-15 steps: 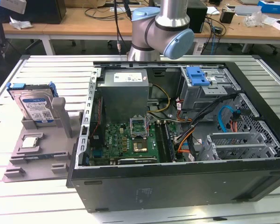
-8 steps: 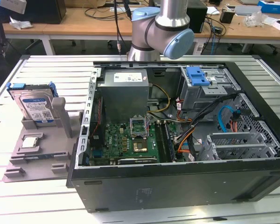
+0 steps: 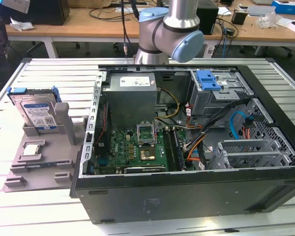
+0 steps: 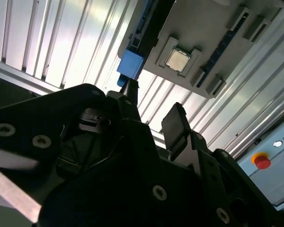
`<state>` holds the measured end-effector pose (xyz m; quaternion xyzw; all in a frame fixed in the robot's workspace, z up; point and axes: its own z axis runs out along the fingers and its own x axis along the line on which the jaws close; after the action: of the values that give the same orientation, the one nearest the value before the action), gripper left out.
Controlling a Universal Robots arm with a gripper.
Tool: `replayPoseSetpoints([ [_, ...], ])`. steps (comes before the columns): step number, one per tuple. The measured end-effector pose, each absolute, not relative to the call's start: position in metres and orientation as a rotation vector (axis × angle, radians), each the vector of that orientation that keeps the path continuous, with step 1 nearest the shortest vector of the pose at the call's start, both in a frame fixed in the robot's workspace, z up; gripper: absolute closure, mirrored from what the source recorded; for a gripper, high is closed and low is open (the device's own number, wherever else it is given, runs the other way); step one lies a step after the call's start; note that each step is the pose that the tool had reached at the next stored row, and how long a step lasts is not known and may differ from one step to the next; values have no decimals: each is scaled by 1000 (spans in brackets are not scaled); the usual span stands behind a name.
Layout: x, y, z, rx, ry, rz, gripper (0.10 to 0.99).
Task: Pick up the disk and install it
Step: 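Pick up the disk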
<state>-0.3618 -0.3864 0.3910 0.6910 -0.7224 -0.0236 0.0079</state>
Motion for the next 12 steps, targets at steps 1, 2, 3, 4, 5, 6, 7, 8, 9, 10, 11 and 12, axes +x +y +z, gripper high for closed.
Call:
replayPoseSetpoints([
  [1,-362,-385,391,2160,-2258,-74,608],
  [2,-362,-383,391,2160,-2258,-74,608],
  [3,-362,-381,391,2160,-2258,-74,608],
  [4,-362,-379,390,2160,-2258,-74,608],
  [5,-362,-378,390,2160,-2258,-74,608],
  [6,-362,-378,390,2160,-2258,-74,608],
  [7,-362,-377,390,2160,-2258,-74,608],
  [8,-362,-377,389,2160,-2258,-74,608],
  [9,-362,-377,389,2160,-2258,-74,608],
  [10,-362,-377,388,2160,-2258,-74,608],
  [11,-362,-377,388,2160,-2258,-74,608],
  [12,-362,-377,386,2160,-2258,-74,608],
])
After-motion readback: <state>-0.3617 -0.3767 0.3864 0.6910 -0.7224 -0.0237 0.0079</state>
